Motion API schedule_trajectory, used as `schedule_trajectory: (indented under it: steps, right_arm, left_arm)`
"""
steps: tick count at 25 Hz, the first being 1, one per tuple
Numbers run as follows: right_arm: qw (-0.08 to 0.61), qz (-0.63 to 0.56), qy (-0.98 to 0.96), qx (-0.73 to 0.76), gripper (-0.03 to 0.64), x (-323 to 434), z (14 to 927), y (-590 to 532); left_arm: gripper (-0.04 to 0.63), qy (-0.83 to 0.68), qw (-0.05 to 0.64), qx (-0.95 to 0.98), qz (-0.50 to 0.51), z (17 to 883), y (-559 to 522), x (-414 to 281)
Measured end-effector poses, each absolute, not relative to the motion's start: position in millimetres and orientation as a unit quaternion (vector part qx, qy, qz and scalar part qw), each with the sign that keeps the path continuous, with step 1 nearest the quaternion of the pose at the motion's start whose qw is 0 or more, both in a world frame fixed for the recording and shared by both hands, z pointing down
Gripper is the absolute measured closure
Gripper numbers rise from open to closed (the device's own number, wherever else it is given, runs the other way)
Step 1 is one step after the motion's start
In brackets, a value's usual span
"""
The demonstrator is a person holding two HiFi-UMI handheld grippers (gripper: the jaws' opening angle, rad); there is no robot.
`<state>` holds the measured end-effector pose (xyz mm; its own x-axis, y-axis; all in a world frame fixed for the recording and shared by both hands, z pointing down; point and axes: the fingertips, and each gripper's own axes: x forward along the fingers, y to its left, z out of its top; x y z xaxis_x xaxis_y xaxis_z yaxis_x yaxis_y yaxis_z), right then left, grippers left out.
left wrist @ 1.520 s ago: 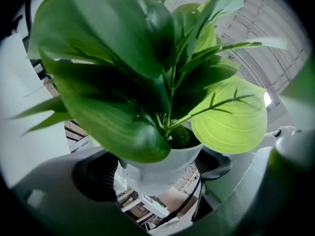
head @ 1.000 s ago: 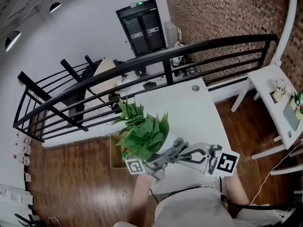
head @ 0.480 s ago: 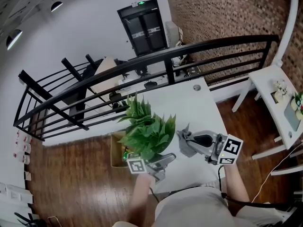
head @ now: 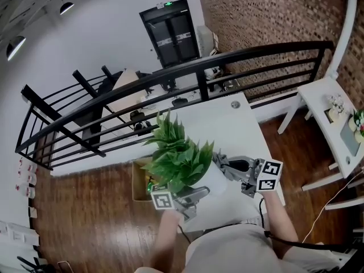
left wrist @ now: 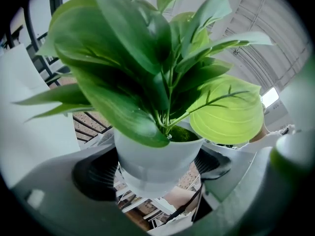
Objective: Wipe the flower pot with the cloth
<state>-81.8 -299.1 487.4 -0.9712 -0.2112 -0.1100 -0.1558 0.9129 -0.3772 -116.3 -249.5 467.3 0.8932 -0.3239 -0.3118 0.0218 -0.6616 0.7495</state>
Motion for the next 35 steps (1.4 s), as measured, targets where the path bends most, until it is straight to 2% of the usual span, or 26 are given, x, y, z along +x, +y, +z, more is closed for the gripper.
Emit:
schedule_trajectory:
  steps: [8, 17, 23, 35]
  right_arm:
    - [0.088, -0.245, 0.962, -0.081, 0.605, -91.3, 508.3, -301.6]
    - [0.115, -0.3, 0.945, -0.068, 0.606, -101.8, 521.1, -299.3]
    - [0.115, -0.319, 0.938, -0.067, 0.606, -111.9, 529.5, -294.8]
    - [0.107, -0.315, 0.939, -0.09, 0.605, -96.1, 544.9, -292.5]
  left_arm:
    - [0.086, -0.069, 0.419, 0.877, -0.227, 466.4, -245.3, -116.0]
    - [0.086, -0.057, 0.407, 0.879, -0.243, 458.4, -244.6, -116.5]
    - [0.086, -0.041, 0.431, 0.862, -0.265, 459.4, -240.5, -113.5]
    - [0.086, -0.042, 0.426, 0.863, -0.269, 461.6, -238.8, -99.1]
